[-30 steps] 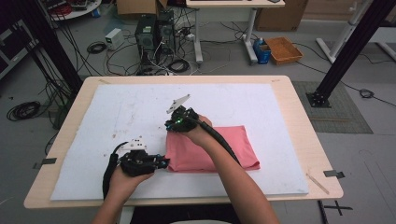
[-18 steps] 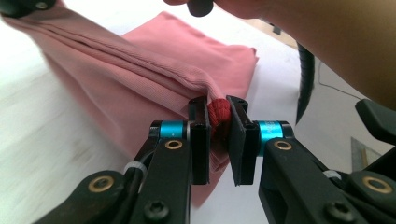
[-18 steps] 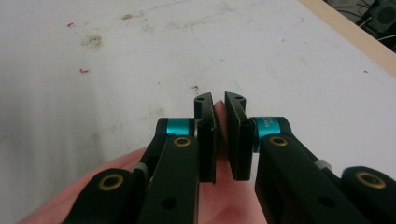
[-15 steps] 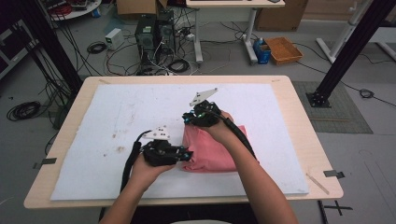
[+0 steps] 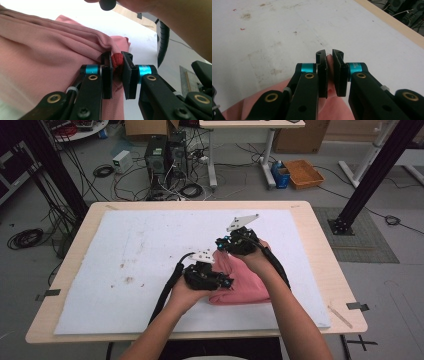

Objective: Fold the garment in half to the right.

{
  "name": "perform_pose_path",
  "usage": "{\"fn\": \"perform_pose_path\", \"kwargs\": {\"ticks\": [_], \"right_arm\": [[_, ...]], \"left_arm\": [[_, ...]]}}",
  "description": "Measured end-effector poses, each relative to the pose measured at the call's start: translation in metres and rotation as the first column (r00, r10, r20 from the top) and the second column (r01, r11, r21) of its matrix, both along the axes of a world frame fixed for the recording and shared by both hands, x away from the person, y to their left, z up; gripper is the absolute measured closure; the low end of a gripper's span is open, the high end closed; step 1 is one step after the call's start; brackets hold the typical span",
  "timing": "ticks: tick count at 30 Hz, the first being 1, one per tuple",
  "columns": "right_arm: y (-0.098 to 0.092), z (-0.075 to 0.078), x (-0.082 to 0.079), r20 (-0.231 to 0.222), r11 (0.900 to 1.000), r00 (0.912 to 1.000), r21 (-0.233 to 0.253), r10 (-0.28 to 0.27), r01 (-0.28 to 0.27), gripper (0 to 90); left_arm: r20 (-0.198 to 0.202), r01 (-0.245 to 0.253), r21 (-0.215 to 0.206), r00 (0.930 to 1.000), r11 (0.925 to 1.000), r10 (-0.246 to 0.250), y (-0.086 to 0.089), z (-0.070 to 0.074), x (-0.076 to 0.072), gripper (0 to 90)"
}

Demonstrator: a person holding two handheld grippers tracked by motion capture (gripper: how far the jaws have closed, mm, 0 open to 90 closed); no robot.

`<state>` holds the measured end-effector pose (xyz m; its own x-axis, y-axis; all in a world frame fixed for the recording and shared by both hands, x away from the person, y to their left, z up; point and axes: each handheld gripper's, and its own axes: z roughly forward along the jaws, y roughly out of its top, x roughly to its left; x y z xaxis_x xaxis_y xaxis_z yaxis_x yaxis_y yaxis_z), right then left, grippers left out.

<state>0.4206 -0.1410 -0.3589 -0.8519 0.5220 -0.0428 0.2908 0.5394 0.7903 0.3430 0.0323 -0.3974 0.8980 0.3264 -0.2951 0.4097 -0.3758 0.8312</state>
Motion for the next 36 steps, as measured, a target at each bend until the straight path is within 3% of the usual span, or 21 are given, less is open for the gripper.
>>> {"fn": "perform_pose_path", "kwargs": {"ticks": [7, 17, 23, 26, 28, 32, 36], "right_arm": [[-0.024, -0.001, -0.004, 0.008, 0.999, 0.999, -0.002, -0.045, 0.045, 83.9], [-0.069, -0.008, -0.012, -0.004, 0.989, 0.9895, -0.009, -0.144, 0.144, 83.9], [-0.086, -0.016, -0.012, -0.021, 0.983, 0.9824, -0.008, -0.185, 0.185, 82.0], [-0.09, -0.016, -0.012, -0.029, 0.978, 0.9777, 0.009, -0.208, 0.208, 71.3], [-0.091, -0.014, -0.013, -0.028, 0.977, 0.9766, 0.02, -0.213, 0.214, 71.2], [-0.093, -0.012, -0.013, -0.025, 0.975, 0.9757, 0.03, -0.218, 0.219, 71.2], [-0.09, -0.011, -0.012, -0.02, 0.976, 0.977, 0.039, -0.212, 0.213, 68.5]], "left_arm": [[-0.005, 0.04, 0.007, 0.9992, 0.9992, -0.04, -0.03, 0.0, 0.006, 80.0], [-0.008, 0.108, 0.028, 0.9941, 0.9937, -0.108, -0.076, -0.004, 0.013, 80.0], [-0.02, 0.111, 0.053, 0.9937, 0.9923, -0.111, -0.097, -0.013, 0.018, 79.7], [-0.003, 0.098, 0.049, 0.9952, 0.994, -0.098, -0.097, -0.014, 0.018, 72.9], [-0.004, 0.076, 0.021, 0.9971, 0.9969, -0.076, -0.093, -0.012, 0.017, 69.9], [0.008, 0.059, 0.006, 0.9982, 0.9983, -0.059, -0.078, -0.007, 0.016, 69.3], [0.022, 0.039, -0.002, 0.999, 0.9992, -0.039, -0.062, -0.002, 0.013, 61.6]]}}
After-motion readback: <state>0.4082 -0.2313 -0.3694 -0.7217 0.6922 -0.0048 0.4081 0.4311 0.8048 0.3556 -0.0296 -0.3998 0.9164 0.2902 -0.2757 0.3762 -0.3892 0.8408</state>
